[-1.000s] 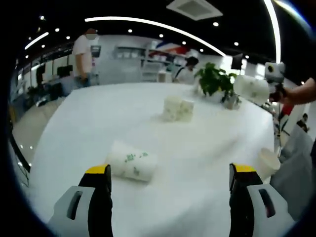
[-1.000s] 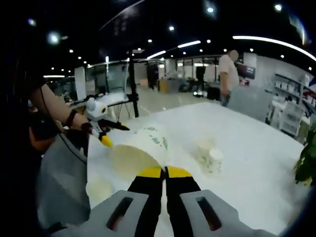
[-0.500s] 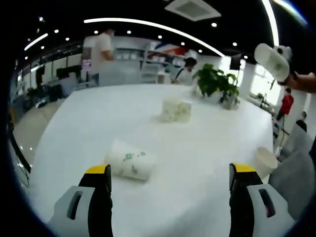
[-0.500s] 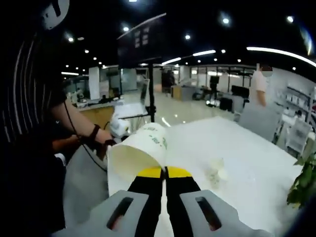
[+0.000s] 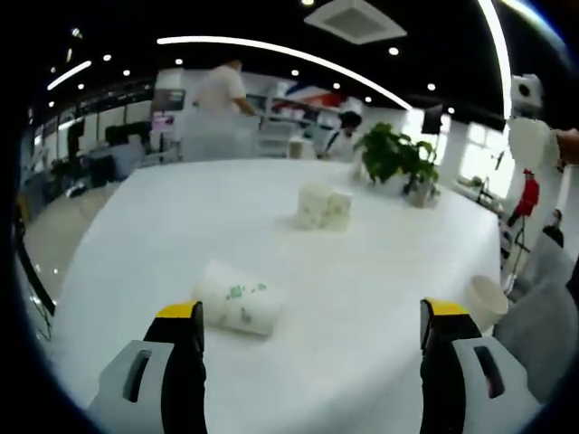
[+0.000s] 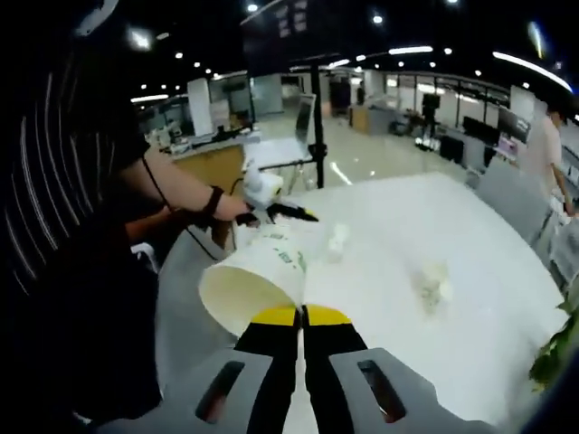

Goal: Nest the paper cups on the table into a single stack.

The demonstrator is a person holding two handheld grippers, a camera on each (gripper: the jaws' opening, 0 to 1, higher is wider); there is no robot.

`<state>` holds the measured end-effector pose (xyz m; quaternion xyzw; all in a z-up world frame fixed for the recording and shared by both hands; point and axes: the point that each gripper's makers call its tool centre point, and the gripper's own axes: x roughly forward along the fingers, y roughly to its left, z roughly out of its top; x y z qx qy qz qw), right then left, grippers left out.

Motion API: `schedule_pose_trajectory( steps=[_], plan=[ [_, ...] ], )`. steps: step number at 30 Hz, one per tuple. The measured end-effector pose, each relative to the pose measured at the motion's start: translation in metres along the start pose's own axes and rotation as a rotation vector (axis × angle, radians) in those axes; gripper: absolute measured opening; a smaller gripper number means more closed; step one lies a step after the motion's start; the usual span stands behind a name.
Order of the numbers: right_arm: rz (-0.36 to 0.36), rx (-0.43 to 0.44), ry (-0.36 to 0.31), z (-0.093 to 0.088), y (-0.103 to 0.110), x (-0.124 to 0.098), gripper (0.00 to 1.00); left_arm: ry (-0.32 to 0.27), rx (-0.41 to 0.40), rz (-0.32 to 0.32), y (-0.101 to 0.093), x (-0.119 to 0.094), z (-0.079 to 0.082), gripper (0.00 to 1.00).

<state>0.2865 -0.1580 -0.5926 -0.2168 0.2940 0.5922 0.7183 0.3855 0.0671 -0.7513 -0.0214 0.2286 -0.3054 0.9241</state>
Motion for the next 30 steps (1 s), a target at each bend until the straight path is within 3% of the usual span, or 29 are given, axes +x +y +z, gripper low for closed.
schedule_pose_trajectory(
  steps=[20, 30],
  plan=[
    [0.066, -0.046, 0.378, -0.044, 0.008, 0.050, 0.00, 0.003, -0.012, 0.003, 0.000, -0.002, -0.003, 0.98],
    [0.124, -0.048, 0.524, -0.060, 0.004, 0.080, 0.00, 0.004, -0.021, 0.004, 0.005, -0.001, -0.006, 0.98]
  ],
)
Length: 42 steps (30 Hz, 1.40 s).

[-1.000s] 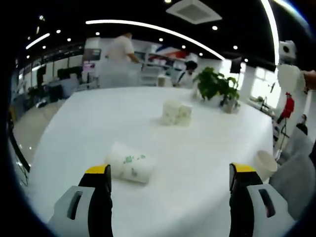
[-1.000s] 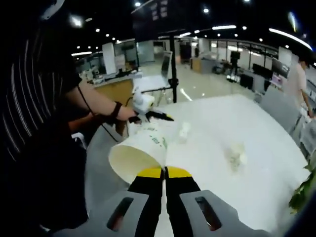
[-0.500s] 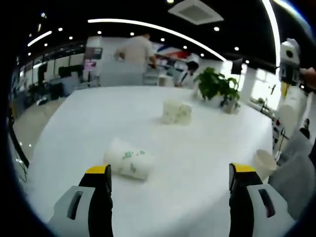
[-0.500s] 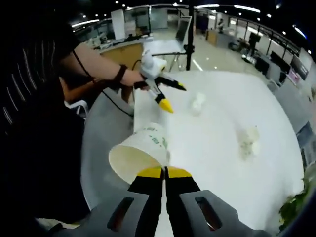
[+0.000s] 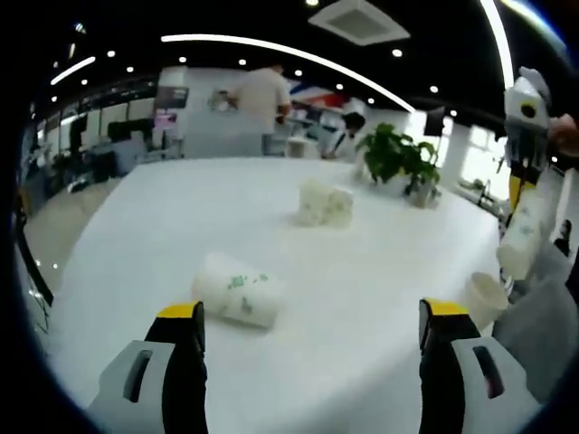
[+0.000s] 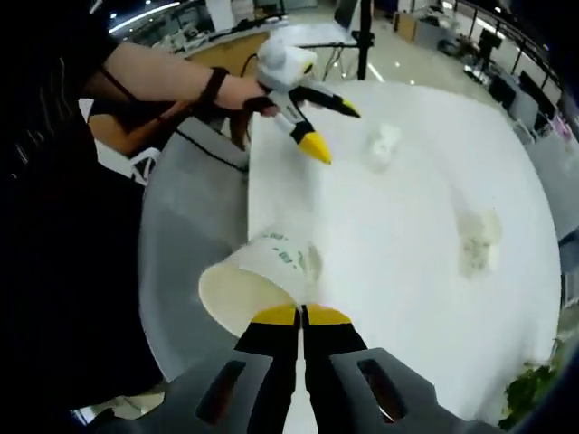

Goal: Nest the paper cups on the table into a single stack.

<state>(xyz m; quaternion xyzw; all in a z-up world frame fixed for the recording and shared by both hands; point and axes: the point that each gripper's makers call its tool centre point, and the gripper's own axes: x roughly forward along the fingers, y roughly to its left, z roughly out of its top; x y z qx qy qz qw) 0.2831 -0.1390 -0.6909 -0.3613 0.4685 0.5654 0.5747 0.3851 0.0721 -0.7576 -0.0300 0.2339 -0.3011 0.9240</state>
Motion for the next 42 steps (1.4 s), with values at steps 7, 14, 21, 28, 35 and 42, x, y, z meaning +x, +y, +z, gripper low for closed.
schedule_pose_trajectory(
  steps=[7, 14, 21, 28, 35, 42],
  plan=[
    [0.004, -0.031, 0.069, -0.001, -0.008, 0.015, 0.00, -0.012, -0.010, 0.007, 0.003, 0.001, 0.001, 0.98],
    [0.019, -0.044, 0.127, -0.006, -0.011, 0.026, 0.00, -0.018, -0.016, 0.011, 0.005, 0.000, 0.002, 0.98],
    [0.034, -0.050, 0.157, -0.003, -0.014, 0.036, 0.00, -0.015, -0.017, 0.008, 0.006, 0.001, -0.002, 0.98],
    [0.053, -0.061, 0.188, -0.005, -0.015, 0.047, 0.00, -0.009, -0.022, 0.004, 0.004, 0.002, -0.004, 0.98],
    [0.060, -0.057, 0.206, -0.012, -0.015, 0.059, 0.00, -0.008, -0.022, 0.000, 0.003, 0.005, -0.010, 0.98],
    [0.057, -0.096, 0.204, -0.017, -0.012, 0.066, 0.00, -0.011, -0.033, 0.008, 0.002, 0.004, -0.016, 0.97]
  ],
)
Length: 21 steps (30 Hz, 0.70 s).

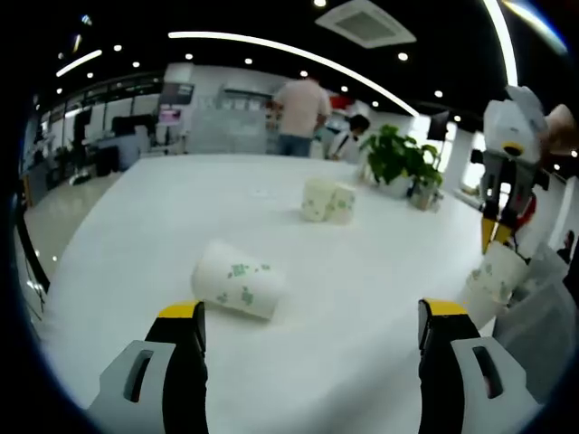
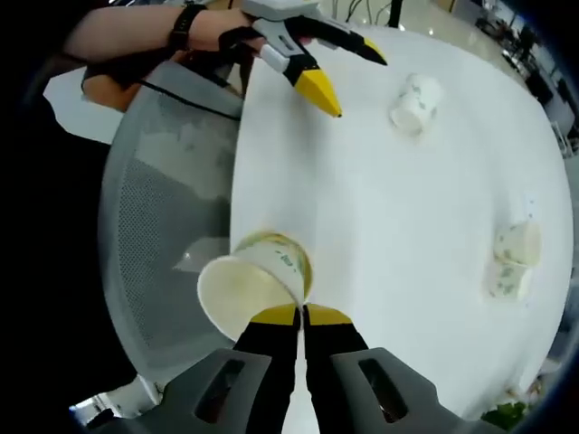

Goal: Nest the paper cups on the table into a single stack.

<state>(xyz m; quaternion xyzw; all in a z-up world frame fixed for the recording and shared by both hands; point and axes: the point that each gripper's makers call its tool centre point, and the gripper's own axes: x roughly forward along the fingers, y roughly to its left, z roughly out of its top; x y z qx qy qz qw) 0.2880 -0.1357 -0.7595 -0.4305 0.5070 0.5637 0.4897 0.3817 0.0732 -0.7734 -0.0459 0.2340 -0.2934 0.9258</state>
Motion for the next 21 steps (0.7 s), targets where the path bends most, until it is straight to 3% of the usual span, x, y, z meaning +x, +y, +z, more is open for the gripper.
schedule_pose_trajectory(
  steps=[2, 5, 21],
  plan=[
    [-0.004, -0.026, -0.007, 0.0003, 0.0002, 0.0010, 0.00, -0.001, -0.001, 0.002, 0.0002, 0.0001, -0.0002, 0.97],
    [-0.018, -0.068, -0.023, 0.0013, -0.0018, 0.0014, 0.08, 0.000, -0.004, 0.002, 0.0004, 0.0014, -0.0028, 0.97],
    [0.005, -0.038, -0.084, 0.0016, 0.0042, 0.0049, 0.14, 0.000, -0.009, 0.004, -0.0039, -0.0007, -0.0050, 0.97]
  ],
)
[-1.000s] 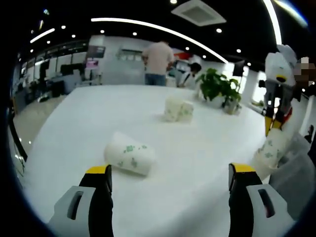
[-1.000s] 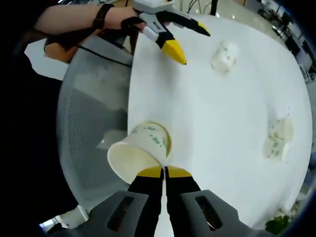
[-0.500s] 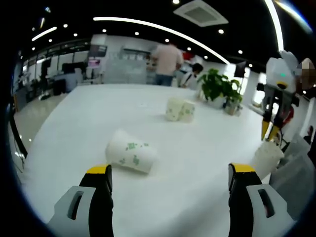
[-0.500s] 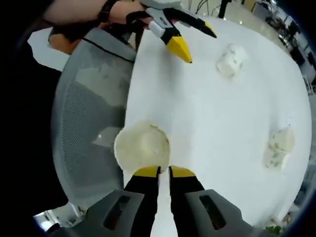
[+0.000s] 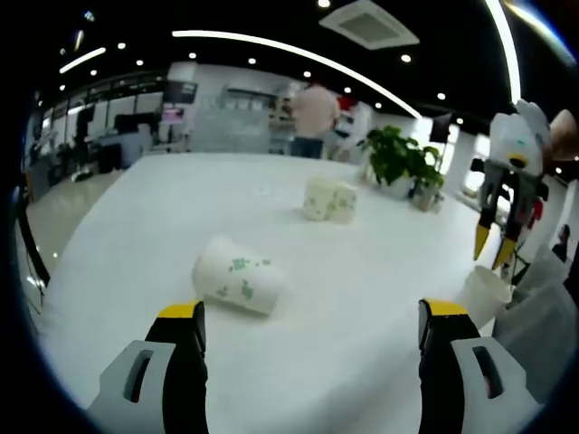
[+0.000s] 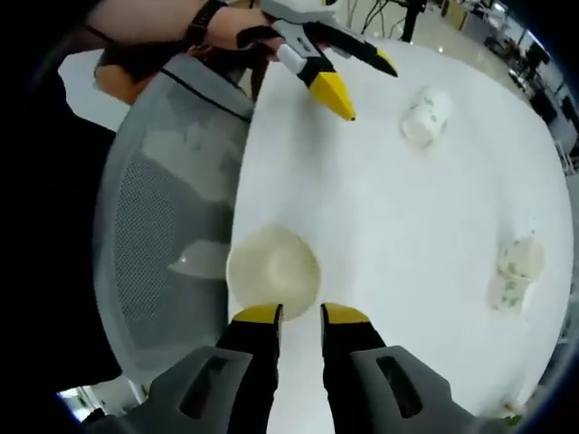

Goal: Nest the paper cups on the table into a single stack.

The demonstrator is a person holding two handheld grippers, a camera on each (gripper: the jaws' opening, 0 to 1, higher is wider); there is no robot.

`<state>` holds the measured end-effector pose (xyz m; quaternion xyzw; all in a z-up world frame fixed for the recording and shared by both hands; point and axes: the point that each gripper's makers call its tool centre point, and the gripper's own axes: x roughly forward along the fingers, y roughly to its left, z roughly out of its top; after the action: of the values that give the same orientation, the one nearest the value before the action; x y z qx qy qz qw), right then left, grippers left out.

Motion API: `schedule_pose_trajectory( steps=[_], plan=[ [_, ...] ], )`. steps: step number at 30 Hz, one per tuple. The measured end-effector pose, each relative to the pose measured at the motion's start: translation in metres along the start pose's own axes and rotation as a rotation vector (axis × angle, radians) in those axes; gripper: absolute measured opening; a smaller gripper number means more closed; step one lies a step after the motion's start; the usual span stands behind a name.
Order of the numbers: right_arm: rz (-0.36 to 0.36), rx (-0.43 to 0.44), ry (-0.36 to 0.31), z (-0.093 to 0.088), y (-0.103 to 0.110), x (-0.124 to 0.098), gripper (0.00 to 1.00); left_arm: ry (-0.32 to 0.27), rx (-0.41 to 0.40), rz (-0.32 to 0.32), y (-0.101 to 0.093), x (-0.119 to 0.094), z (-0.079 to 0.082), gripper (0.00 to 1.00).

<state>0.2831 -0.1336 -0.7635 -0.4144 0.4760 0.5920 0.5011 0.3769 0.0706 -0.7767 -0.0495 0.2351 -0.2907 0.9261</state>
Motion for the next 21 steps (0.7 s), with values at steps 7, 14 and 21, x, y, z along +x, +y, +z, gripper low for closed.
schedule_pose_trajectory(
  steps=[7, 14, 21],
  plan=[
    [0.028, 0.120, -0.150, 0.008, 0.006, -0.012, 0.14, -0.008, 0.001, 0.000, -0.001, -0.003, 0.005, 0.98],
    [-0.068, 0.264, -0.359, -0.004, -0.010, -0.048, 0.14, -0.004, 0.005, 0.001, -0.001, -0.006, 0.007, 0.98],
    [-0.262, 0.342, -0.519, -0.045, -0.025, -0.082, 0.13, 0.004, 0.013, 0.001, -0.002, -0.008, 0.007, 0.97]
  ],
)
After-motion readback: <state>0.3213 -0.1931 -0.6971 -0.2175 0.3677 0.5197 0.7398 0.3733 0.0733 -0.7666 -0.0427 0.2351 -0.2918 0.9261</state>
